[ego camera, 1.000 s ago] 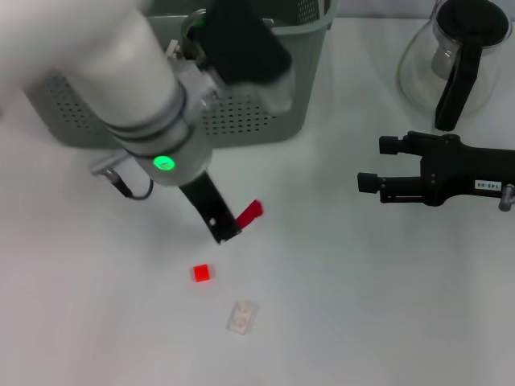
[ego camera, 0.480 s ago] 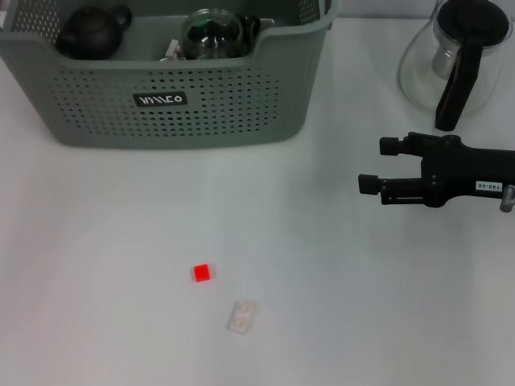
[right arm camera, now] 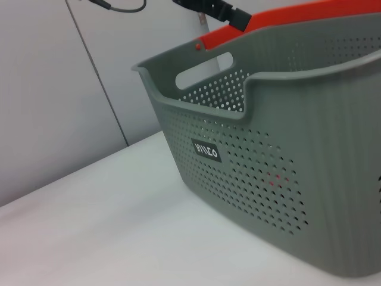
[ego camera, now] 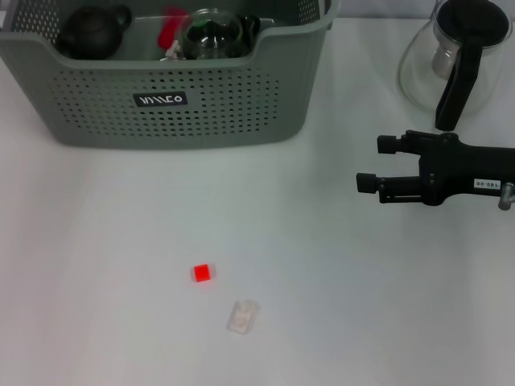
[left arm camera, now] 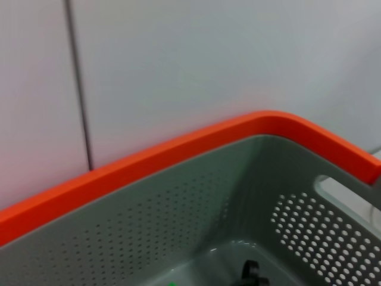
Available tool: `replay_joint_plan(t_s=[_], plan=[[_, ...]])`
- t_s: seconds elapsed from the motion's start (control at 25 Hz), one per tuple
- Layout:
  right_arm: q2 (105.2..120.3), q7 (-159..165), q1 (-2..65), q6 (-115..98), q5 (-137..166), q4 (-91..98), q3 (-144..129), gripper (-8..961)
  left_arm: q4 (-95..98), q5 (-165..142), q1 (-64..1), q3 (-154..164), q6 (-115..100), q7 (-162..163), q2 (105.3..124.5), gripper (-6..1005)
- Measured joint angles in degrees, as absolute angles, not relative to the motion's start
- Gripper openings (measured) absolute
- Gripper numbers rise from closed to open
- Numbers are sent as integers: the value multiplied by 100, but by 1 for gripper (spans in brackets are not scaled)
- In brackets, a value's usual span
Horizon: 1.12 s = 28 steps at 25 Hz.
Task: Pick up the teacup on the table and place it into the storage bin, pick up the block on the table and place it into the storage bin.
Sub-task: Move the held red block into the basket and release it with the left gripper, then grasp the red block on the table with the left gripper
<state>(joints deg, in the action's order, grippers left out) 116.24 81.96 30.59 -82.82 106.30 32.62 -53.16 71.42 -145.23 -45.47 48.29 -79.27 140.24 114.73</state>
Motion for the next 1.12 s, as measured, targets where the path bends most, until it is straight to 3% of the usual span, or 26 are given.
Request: replay_joint_plan(t_s=[0.2,0.28,0.4,0.44,0.48,0.56,0.8,0.92,1.12], plan=[[11619,8199,3032,-8279,10634,3260,-5306,919,7589,-14455,-4537,4816,-8472,14045,11496,322],[11616,8221,3029,-8276,10637,3260,-5307,919,8096,-14270,-4485,4870,-9159,13854,11595,383],[11612,8236,3030,-8250,10636,3260,-5305,919,8607,-14140,-4433,4943,-9740,13588,11743,566],[11612,8239,3031,-8243,10635,3260,-5301,919,9441,-14078,-4290,5083,-10570,13088,12142,627],[11611,8247,3031,-8239,10635,3260,-5294,919,9512,-14079,-4279,5097,-10626,13048,12177,659],[11611,8310,3040,-8238,10635,3257,-5287,919,10044,-14046,-4058,5378,-10958,12788,12419,724],[11630,8434,3017,-8225,10634,3254,-5276,918,10748,-13475,-2861,7149,-10938,12671,12447,947],[11651,8464,3017,-8204,10634,3211,-5273,918,10708,-13692,-2417,7890,-10705,12512,12437,946],[11675,8529,3078,-8084,10634,3117,-5280,918,10116,-14484,-2363,8458,-10389,12553,12436,944]])
